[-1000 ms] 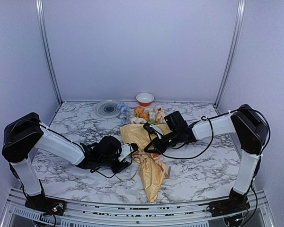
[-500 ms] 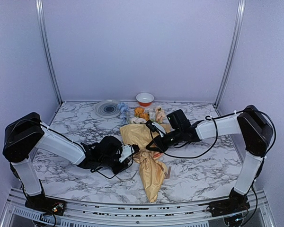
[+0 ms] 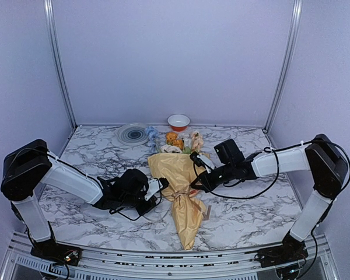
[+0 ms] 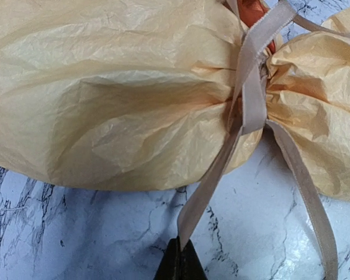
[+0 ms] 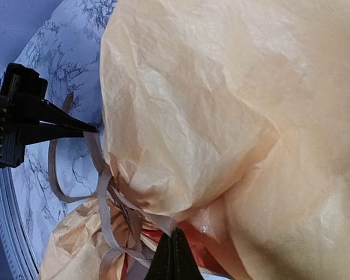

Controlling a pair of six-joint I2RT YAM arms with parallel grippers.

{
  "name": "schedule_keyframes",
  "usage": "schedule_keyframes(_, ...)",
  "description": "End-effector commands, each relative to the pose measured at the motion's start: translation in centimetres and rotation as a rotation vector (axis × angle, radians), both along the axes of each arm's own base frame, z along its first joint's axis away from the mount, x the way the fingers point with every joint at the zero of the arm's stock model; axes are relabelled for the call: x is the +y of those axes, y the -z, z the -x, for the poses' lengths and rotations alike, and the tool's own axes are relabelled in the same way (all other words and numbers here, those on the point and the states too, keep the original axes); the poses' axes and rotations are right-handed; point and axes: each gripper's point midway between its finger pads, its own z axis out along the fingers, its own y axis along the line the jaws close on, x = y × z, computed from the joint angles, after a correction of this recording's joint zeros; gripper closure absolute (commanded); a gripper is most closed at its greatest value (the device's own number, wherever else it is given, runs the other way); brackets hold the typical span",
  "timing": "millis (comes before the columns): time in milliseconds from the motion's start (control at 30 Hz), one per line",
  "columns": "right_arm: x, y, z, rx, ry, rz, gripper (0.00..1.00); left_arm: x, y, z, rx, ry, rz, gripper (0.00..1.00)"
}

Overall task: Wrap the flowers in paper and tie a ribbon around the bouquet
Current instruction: Tie the half-tied ribbon around the folded bouquet.

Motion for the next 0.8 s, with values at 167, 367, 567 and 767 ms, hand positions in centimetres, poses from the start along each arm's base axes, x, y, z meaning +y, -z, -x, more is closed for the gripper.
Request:
schedule_keyframes(167,-2.6,-0.1,-1.5,0.007,0.090,0.001,1.00,1.7,0.5,-0.4,-0.006,-0.075,-0.036,1.00)
schedule_keyframes(367,-3.3,1.5,-0.4,0.041,0.089,0.027,1.00,1.9,0.6,-0.6,0.020,-0.116,-0.012,1.00)
schedule_keyframes(567,-5.1,3.1,0.6,0.077,0.111,0.060,1.00,2.6,1.4,-1.1,0.065,-0.197,0.010,1.00)
schedule_keyframes(767,-6.0,4.2,1.7,0.100,0.109,0.084,1.00,2.8,1.9,-1.3,0.099,-0.244,0.032,1.00)
